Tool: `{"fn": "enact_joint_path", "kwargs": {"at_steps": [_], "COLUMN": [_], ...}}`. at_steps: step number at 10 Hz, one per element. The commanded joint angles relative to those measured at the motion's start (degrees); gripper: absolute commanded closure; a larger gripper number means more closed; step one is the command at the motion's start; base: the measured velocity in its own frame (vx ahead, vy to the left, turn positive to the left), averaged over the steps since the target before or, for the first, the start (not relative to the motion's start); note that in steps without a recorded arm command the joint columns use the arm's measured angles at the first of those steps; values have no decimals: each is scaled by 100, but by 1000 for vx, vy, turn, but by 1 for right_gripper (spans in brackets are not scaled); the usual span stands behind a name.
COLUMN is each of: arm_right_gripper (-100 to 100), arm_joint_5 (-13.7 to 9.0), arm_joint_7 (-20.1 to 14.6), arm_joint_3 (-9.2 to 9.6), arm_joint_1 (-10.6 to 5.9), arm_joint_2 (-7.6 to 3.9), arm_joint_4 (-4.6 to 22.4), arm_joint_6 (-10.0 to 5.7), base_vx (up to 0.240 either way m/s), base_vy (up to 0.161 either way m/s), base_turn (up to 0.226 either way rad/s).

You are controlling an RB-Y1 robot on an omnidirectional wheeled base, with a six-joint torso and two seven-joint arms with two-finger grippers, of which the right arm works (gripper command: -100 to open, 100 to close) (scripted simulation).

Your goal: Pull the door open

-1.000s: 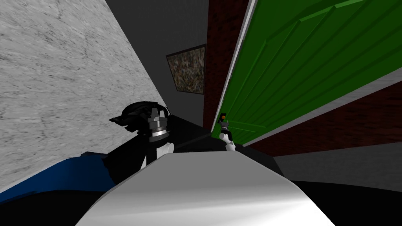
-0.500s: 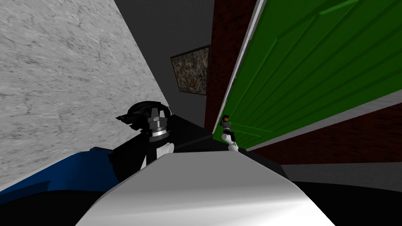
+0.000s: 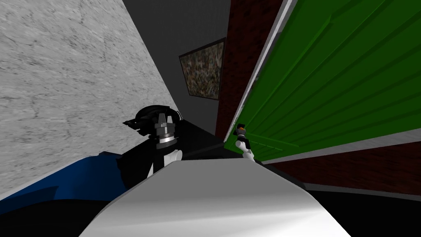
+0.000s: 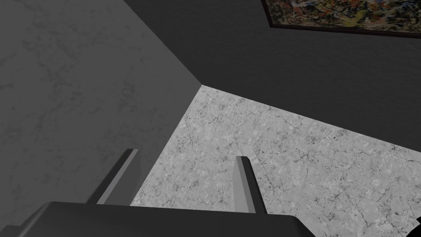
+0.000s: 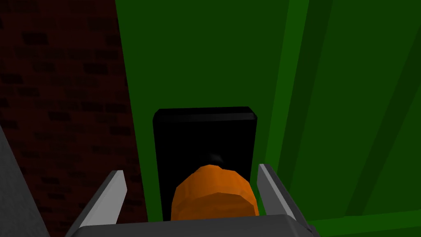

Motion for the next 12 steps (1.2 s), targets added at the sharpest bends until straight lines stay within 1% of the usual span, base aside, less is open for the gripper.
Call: {"fn": "enact_joint_path", "kwargs": {"at_steps": [1, 6, 7, 8, 12], "arm_right_gripper": [100, 100, 100, 100, 100], "arm_joint_5": [5, 5, -11, -14, -56], "arm_joint_7": [14, 14, -112, -140, -490], "arm_joint_3": [8, 8, 91, 112, 385], "arm_joint_1": [-5, -5, 42, 50, 161], "arm_joint_2": [10, 10, -120, -144, -451], "arm_joint_4": [9, 9, -1, -4, -48], "arm_joint_6": [-9, -9, -10, -11, -18], "base_vx": [-8, -11, -144, -224, -255], "base_vy": [-4, -4, -35, -69, -62], "base_turn": [-49, 2, 166, 173, 201]}}
